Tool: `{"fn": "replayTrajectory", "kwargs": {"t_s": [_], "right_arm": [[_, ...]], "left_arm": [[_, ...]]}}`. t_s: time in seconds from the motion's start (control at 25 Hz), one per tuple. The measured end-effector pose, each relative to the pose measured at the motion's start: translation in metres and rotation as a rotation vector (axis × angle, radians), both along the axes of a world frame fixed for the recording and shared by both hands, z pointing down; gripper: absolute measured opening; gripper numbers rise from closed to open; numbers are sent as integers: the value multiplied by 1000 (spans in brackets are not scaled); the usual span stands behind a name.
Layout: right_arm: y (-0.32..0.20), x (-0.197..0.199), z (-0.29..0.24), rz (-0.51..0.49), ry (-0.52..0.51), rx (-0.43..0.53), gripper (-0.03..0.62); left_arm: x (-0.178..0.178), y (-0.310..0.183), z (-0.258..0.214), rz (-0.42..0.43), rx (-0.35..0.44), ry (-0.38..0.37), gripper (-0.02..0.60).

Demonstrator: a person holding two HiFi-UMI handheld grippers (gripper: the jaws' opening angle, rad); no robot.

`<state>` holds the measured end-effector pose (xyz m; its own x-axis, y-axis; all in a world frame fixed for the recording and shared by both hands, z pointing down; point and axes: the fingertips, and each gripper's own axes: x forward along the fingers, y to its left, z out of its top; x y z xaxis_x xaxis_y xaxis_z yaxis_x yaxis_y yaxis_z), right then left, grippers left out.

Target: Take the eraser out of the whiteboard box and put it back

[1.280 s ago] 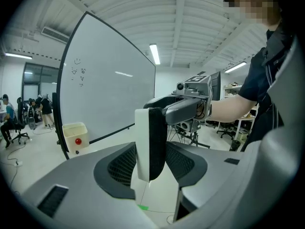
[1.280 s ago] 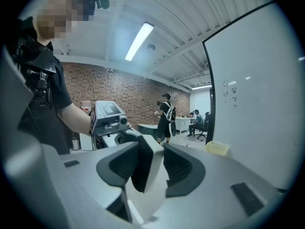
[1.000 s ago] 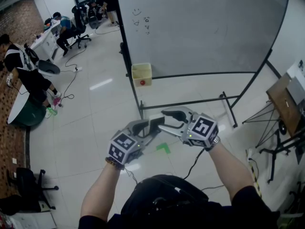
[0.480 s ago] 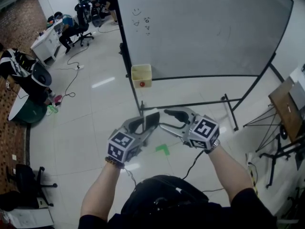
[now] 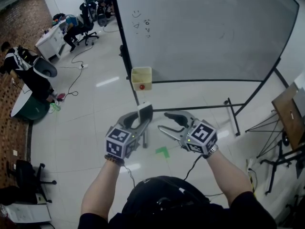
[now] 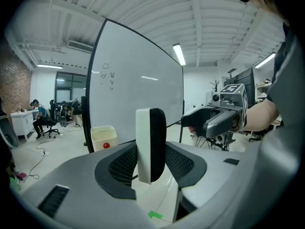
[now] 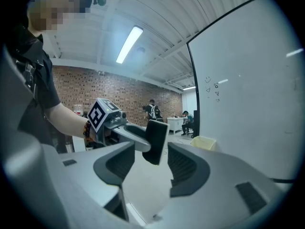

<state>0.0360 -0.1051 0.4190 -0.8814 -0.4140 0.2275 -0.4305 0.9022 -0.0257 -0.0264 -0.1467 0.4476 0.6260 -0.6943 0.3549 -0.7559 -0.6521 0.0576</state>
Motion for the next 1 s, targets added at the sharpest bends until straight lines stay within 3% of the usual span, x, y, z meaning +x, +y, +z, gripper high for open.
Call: {"fn": "replayTrajectory", "kwargs": {"t_s": [0.16, 0.52, 1.0], "right_arm": [[-2, 4, 7, 10, 18, -1, 218], [-16, 15, 15, 65, 23, 33, 59], [-55, 9, 37, 113, 71, -8, 25]], "left_arm": [[-5, -12, -1, -44, 9, 8, 176], [-7, -37, -7, -85, 32, -6, 176], [-16, -100, -12, -76, 63, 50, 176]]}}
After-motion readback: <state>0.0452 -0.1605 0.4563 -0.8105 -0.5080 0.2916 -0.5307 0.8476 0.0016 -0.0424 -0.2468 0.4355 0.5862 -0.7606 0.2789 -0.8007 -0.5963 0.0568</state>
